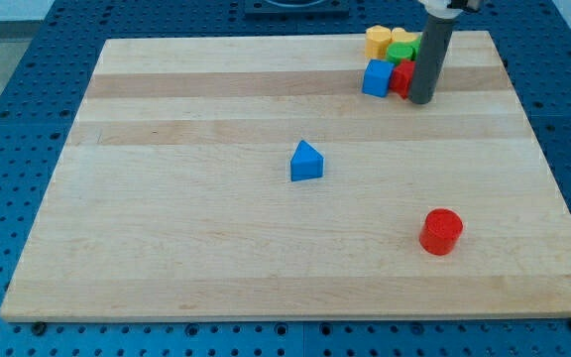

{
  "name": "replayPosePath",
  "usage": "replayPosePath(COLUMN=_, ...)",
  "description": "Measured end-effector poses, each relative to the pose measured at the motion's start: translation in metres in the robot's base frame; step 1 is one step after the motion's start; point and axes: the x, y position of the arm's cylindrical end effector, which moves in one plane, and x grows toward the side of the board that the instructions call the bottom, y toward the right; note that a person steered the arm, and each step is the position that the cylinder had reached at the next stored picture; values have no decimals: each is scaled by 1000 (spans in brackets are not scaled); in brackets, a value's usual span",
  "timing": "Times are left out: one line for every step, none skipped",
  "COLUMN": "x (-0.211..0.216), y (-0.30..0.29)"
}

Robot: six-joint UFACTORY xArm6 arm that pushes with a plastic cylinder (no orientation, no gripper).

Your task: Push red circle up

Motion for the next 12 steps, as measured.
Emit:
replayPosePath(x=61, y=-5)
replayPosePath(x=122, y=0)
replayPosePath(x=146, y=18)
replayPosePath(x=157, y=26)
replayPosePath(x=213, y=50)
replayPosePath(x=260, y=43)
replayPosePath(x=276, y=-14)
replayPosePath(x=275, y=-27)
replayPosePath(x=273, y=-13)
replayPosePath(x=254, y=-9)
replayPosePath(x=231, y=-9)
replayPosePath(x=207, y=-9)
